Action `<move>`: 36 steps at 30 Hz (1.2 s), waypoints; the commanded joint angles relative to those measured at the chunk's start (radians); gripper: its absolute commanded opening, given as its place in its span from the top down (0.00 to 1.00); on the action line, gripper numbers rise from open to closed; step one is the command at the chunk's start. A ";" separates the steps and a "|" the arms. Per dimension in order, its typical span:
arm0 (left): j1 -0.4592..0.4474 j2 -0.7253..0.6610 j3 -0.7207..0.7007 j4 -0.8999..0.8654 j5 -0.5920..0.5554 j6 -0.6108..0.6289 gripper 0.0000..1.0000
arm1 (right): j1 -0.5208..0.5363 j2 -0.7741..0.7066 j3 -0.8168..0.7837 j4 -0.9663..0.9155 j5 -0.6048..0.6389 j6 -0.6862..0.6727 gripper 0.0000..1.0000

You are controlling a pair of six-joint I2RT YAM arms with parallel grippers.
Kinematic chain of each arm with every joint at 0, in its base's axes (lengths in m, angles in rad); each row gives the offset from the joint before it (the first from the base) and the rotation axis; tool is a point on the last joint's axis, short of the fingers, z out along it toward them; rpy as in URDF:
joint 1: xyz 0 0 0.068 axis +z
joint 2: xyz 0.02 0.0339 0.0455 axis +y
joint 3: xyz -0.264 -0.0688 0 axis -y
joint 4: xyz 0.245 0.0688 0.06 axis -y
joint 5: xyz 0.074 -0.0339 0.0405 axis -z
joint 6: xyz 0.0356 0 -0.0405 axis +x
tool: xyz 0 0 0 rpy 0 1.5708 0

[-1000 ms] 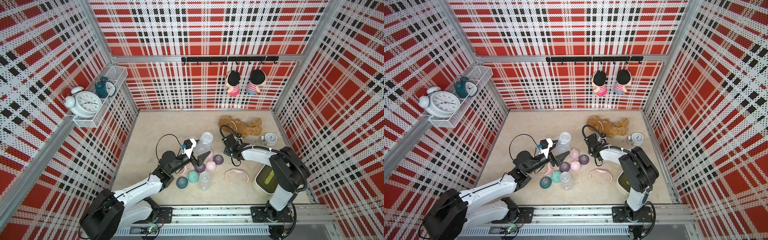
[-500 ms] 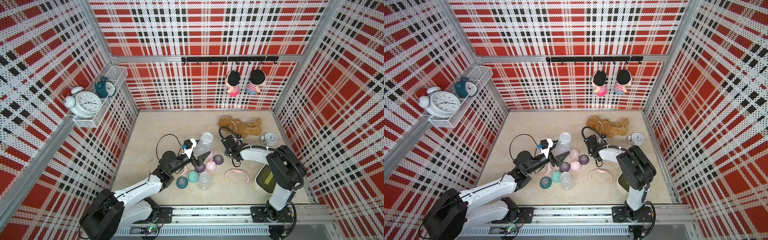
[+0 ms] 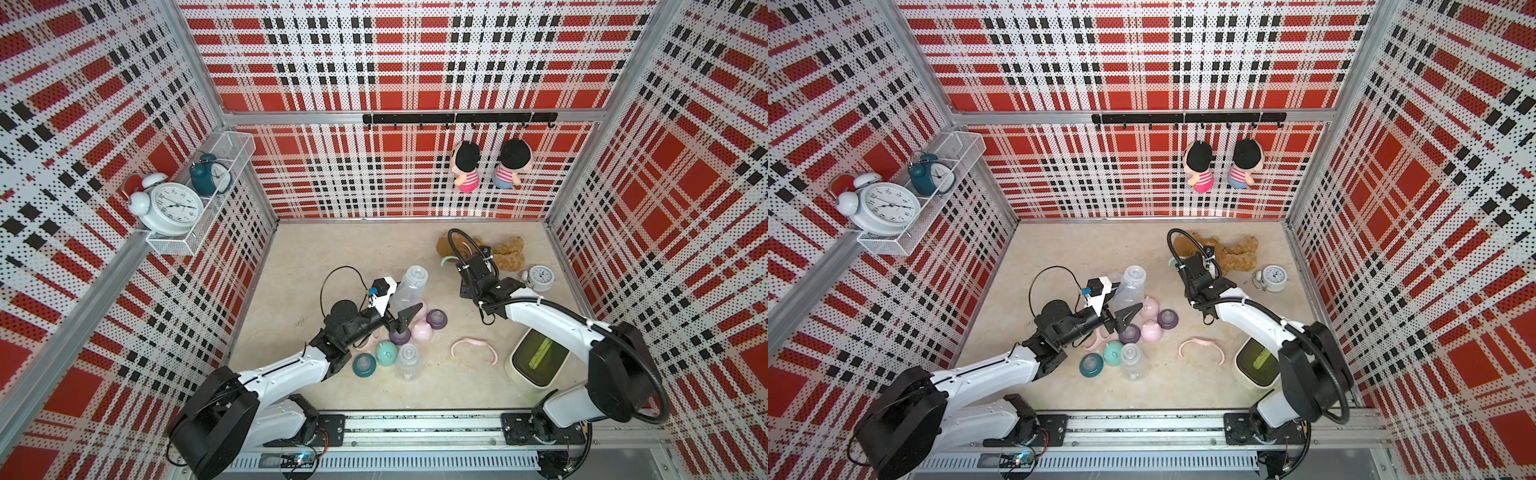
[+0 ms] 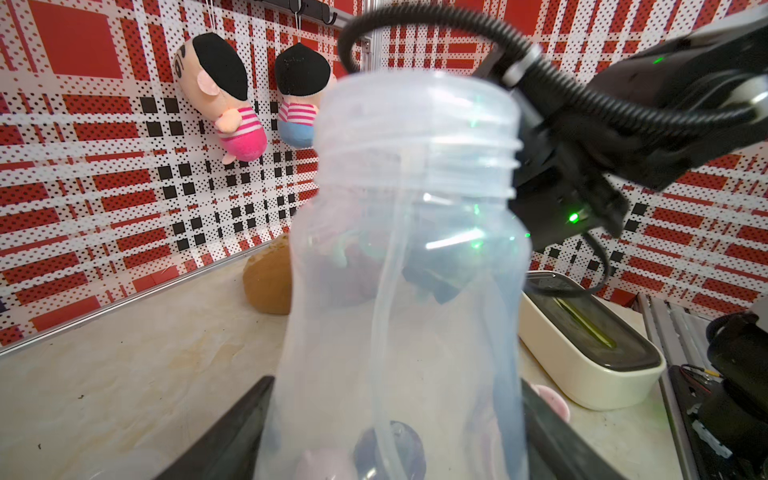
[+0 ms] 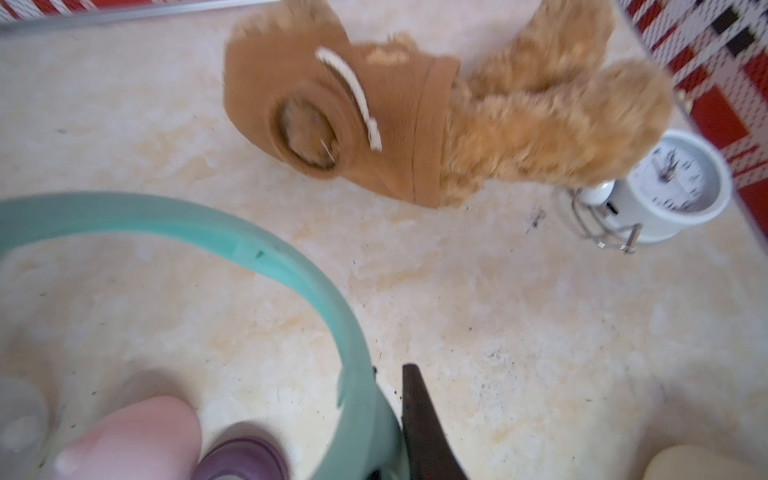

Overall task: Assemble the baby bottles
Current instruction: Pick up the handle at the center of the board, then put on the handle of the baby bottle.

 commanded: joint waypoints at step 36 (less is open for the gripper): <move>-0.069 0.203 0.223 -0.011 -0.024 -0.056 1.00 | 0.483 0.005 0.341 -0.389 0.647 -0.228 1.00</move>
